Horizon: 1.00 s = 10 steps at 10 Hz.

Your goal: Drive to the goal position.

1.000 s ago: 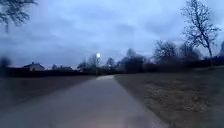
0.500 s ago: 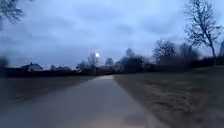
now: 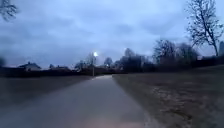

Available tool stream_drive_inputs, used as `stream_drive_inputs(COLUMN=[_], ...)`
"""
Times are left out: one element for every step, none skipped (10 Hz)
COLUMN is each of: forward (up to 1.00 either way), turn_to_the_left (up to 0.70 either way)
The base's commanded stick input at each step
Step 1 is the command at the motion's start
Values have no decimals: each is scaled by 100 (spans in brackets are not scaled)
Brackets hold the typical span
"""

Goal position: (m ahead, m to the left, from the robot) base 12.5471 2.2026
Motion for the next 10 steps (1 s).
stream_drive_inputs(forward=[100, 100, 100, 96, 83, 70, 97, 100, 100, 100], turn_to_the_left=[4, 4, 4, 8, 21, 33, 7, 4, 4, 4])
